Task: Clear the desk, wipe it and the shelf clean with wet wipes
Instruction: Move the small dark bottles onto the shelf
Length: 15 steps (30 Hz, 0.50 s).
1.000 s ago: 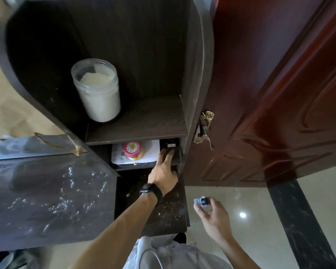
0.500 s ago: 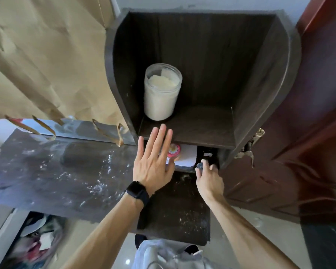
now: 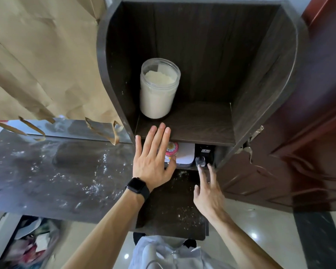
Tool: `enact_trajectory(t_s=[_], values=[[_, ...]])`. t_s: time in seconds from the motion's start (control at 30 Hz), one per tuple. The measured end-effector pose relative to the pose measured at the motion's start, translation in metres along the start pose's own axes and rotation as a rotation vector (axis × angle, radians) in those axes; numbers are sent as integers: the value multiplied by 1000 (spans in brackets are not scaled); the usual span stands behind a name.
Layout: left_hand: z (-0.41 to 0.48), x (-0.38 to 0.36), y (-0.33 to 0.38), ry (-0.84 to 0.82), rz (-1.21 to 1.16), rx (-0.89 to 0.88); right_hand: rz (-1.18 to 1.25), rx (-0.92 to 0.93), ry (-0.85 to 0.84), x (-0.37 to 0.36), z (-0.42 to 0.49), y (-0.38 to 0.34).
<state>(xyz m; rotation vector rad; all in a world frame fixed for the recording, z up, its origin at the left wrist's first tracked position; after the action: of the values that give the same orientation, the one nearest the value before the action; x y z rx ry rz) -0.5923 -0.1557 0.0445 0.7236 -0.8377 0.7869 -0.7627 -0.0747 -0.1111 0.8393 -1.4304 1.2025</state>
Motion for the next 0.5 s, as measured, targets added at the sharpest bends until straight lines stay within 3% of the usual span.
enact_trajectory(t_s=[0.23,0.5], values=[[1,-3,2,31,-9,19,-122,50,-181,-15,12,-9],[0,-8,-1,38,9,28,-195,-29,-232,-19,18,0]])
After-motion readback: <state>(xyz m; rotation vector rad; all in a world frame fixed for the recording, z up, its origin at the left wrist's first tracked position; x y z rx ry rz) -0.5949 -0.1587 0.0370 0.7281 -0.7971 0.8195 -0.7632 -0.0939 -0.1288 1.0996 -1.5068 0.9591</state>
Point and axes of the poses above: each hand's wrist, its own z-axis towards the middle knuckle, its own x-axis out of the back of the hand, y = z × x, the point moved 10 cm from there along z, towards the middle knuckle, and after that the axes turned 8 degrees about -z, right-handed, at the moved point
